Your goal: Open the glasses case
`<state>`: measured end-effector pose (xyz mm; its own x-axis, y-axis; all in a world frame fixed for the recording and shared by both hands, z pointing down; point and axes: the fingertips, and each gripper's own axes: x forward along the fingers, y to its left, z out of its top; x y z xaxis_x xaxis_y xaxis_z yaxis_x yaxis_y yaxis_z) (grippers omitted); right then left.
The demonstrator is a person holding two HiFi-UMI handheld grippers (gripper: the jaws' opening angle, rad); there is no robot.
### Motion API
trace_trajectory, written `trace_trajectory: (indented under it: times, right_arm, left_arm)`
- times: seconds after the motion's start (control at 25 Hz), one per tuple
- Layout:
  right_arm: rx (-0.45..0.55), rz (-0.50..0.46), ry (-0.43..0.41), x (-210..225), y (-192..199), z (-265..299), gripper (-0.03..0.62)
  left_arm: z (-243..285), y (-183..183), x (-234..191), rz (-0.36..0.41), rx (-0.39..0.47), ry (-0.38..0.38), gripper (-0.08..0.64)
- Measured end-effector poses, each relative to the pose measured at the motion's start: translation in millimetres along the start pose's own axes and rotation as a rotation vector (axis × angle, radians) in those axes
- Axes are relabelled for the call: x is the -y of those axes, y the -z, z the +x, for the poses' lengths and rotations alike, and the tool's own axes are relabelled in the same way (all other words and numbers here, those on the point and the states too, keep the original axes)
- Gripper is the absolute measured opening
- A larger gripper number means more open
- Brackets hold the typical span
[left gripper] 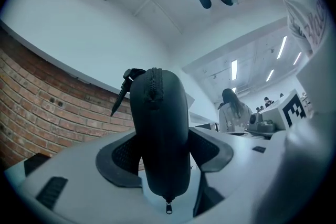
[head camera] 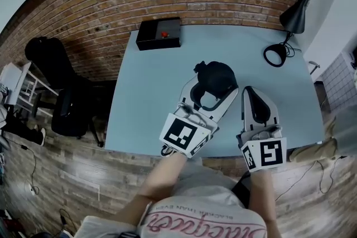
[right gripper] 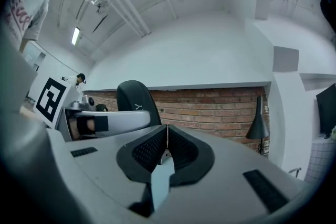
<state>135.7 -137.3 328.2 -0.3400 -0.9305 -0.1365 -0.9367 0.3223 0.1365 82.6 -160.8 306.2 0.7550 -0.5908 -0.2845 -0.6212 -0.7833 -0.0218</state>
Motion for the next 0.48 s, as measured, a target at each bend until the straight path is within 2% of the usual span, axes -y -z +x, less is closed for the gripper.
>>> trace_trajectory:
  times: [0.24,0.48]
  right_arm:
    - [-0.016,0.008,-0.043,-12.1,0.8,1.4,0.021]
    - [-0.027,0.01,-0.078,-33.3,0.7,16.9,0.023]
  left_arm:
    - [-9.4,-7.3,-7.9,-0.051,0.005,-0.039,0.272]
    - [-23.6,-23.4,-39.8,-0.195,0.032,-0.058,0.272]
